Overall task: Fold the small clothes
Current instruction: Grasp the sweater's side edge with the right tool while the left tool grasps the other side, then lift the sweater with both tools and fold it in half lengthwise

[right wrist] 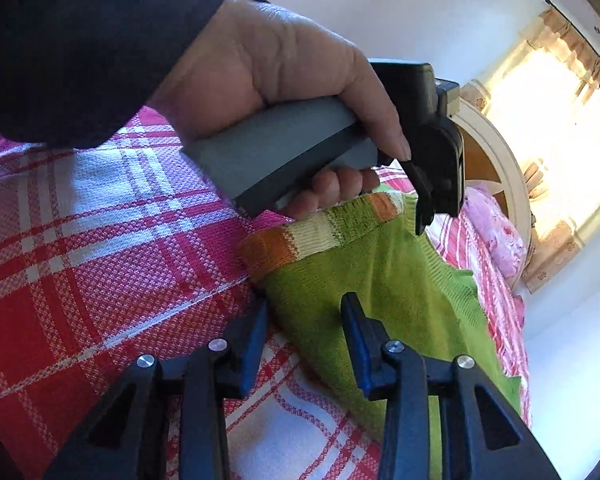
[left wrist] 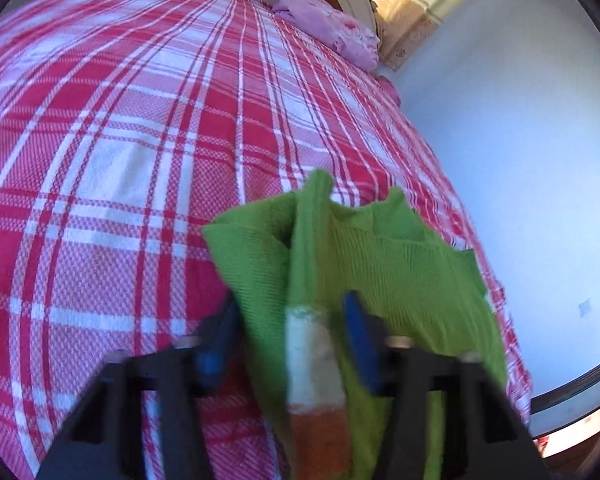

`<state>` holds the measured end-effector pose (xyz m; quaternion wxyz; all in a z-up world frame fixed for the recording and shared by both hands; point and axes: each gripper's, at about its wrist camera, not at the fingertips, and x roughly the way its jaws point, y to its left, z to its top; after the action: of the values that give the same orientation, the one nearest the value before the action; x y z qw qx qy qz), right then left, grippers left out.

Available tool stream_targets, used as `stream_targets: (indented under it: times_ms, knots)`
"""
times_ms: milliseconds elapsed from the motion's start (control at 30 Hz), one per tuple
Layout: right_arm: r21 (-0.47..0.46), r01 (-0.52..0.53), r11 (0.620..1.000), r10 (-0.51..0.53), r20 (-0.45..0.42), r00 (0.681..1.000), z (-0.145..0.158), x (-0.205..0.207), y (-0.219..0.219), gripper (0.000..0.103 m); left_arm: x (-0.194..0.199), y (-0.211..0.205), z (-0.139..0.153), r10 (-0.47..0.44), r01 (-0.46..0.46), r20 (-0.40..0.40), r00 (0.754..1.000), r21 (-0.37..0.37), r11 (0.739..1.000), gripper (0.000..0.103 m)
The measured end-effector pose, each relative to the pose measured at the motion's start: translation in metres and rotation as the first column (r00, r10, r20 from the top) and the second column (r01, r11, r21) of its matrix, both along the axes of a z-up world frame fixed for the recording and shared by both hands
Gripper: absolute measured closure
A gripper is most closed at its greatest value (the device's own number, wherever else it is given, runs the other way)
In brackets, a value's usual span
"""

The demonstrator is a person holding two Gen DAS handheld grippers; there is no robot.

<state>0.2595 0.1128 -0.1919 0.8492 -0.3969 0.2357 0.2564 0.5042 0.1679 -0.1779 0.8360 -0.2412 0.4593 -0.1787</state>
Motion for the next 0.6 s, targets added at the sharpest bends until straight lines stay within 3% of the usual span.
stream_targets:
  times_ms: [67, 100, 300, 600]
  knots:
    - [0.006, -0.008, 1.000, 0.008, -0.026, 1.000, 0.002, 0.001, -0.001, 0.094, 0.001, 0.008, -0.010, -0.008, 0.006, -0.017, 1.000, -0.089, 0.996, 0.085]
    - [0.008, 0.000, 1.000, 0.000, -0.029, 1.000, 0.002, 0.001, -0.002, 0.096, 0.000, 0.008, -0.010, -0.010, 0.009, -0.007, 1.000, -0.092, 0.996, 0.086]
    - [0.094, 0.007, 0.996, -0.001, -0.059, 0.998, 0.024, 0.002, -0.018, 0.097, -0.008, 0.012, -0.006, 0.015, -0.014, 0.005, 1.000, -0.148, 0.989, 0.087]
    - [0.257, 0.088, 0.962, -0.068, -0.087, 0.994, 0.060, 0.010, -0.074, 0.097, -0.018, 0.004, 0.026, 0.050, -0.035, 0.067, 0.997, -0.212, 0.977, 0.087]
